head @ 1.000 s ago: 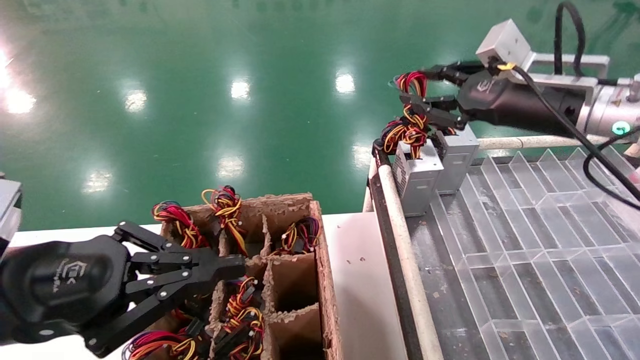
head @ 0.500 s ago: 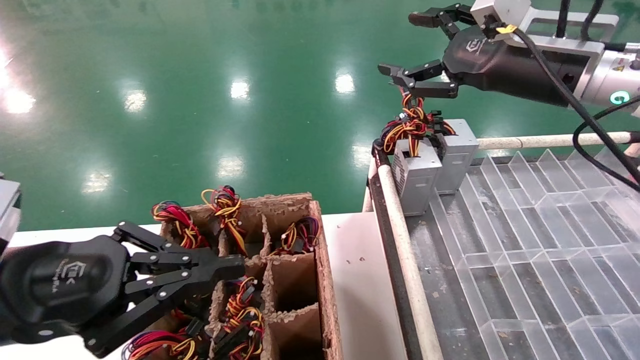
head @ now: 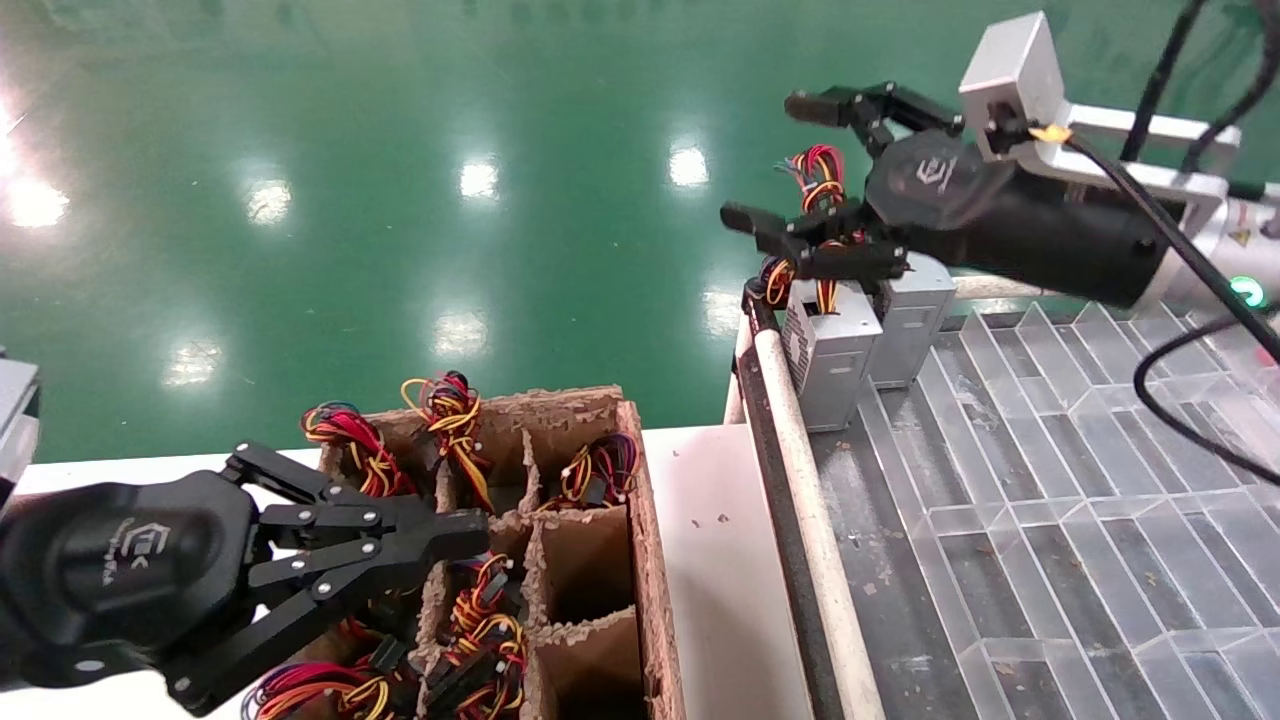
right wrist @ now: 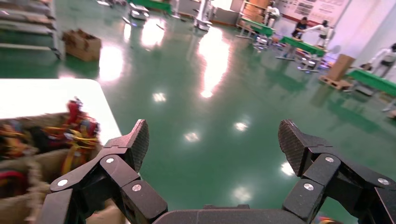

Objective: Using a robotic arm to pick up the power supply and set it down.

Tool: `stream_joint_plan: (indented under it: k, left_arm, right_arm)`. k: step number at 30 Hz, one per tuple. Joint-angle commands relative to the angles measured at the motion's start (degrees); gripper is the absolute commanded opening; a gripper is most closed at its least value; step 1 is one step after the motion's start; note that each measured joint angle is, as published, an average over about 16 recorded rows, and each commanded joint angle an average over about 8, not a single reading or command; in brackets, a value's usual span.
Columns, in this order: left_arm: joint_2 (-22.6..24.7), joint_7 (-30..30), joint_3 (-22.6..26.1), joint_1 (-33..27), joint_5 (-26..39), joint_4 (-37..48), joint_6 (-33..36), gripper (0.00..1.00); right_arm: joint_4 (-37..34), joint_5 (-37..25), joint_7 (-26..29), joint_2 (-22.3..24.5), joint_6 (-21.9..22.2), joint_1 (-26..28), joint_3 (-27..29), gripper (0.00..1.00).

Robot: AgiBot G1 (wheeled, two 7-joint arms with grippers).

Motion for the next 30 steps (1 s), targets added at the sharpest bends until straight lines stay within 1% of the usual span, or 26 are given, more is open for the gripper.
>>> stream_joint_plan:
  k: [1, 4, 5, 30]
  left_arm:
    - [0.0, 0.0, 0.0, 0.0, 0.0, 0.0, 0.0, 0.59]
    - [0.0, 0.0, 0.0, 0.0, 0.0, 0.0, 0.0, 0.96]
    - [0.0, 0.0, 0.0, 0.0, 0.0, 0.0, 0.0, 1.00]
    - [0.0, 0.0, 0.0, 0.0, 0.0, 0.0, 0.0, 1.00]
  right_arm:
    - [1.9, -0.1, 1.3, 0.7, -0.5, -1.5, 1.3, 1.00]
    - [4.9, -0.2, 3.2, 1.7, -1.3, -3.9, 3.2, 1.00]
    - [5.9, -0.3, 3.9, 2.0, -1.6, -4.6, 3.9, 1.00]
    - [30.7, -1.4, 20.3, 10.6, -8.3, -24.4, 20.3, 1.00]
